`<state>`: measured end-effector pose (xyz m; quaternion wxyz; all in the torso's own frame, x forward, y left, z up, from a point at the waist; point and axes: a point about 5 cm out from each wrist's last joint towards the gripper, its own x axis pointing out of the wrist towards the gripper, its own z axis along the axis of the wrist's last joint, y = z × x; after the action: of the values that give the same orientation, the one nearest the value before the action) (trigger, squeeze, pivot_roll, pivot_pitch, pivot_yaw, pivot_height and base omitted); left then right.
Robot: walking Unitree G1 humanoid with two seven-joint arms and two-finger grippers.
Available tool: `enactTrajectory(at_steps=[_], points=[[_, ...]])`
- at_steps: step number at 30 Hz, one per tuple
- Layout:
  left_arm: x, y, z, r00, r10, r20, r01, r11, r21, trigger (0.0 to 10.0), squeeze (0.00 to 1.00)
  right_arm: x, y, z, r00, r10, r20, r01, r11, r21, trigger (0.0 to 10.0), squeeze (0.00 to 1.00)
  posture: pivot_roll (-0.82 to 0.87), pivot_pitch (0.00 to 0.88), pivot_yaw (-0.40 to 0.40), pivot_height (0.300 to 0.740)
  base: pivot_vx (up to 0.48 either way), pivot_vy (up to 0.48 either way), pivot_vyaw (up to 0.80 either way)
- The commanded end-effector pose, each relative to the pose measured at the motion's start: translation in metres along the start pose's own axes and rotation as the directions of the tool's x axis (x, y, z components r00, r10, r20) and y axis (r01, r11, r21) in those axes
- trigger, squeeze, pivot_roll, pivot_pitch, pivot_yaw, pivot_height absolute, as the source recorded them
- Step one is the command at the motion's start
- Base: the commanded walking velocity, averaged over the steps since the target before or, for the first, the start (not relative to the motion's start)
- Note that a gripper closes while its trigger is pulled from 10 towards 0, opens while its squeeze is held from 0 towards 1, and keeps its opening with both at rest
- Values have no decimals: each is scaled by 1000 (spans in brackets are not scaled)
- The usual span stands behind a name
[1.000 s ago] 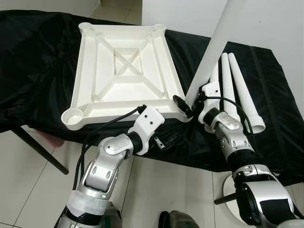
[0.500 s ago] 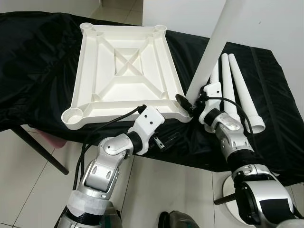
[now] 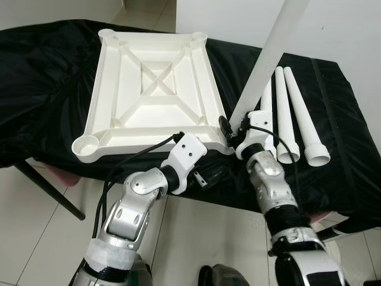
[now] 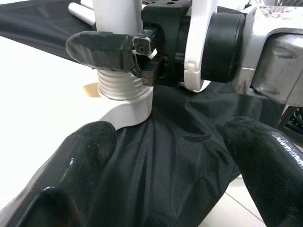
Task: Building children table
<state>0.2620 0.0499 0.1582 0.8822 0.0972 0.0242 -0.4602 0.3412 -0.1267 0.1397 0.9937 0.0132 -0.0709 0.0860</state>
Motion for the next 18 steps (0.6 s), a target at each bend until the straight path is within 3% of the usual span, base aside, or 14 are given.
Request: enactTrajectory(at_steps=[1,3,5,7,17,18], points=[[2,4,-1,995,97,-7,-97,995,2,10000,0,-5,-3,-5,995,-91,-30,91,996,-13,10000,0,47,30,-24,740,0,0,0],[2,4,-1,995,96,-7,-96,995,3,10000,0,-6,-2,-4,992,-126,-29,126,992,-13,10000,0,47,30,-24,740,0,0,0],[3,4,-1,996,94,-6,-94,996,3,10000,0,-13,-5,-7,959,-280,-54,279,960,-23,10000,0,47,26,-24,740,0,0,0],[3,4,-1,996,94,-6,-94,996,3,10000,0,-15,-5,-8,945,-320,-64,320,947,-24,10000,0,47,25,-24,740,0,0,0],[3,4,-1,995,96,-2,-96,995,1,10000,0,-15,3,-6,965,-257,-49,257,966,2,10000,0,52,16,-33,740,0,0,0],[4,4,-1,995,98,-1,-98,995,-1,10000,0,-13,6,-4,975,-220,-38,221,975,22,10000,1000,53,12,-35,740,0,0,0]])
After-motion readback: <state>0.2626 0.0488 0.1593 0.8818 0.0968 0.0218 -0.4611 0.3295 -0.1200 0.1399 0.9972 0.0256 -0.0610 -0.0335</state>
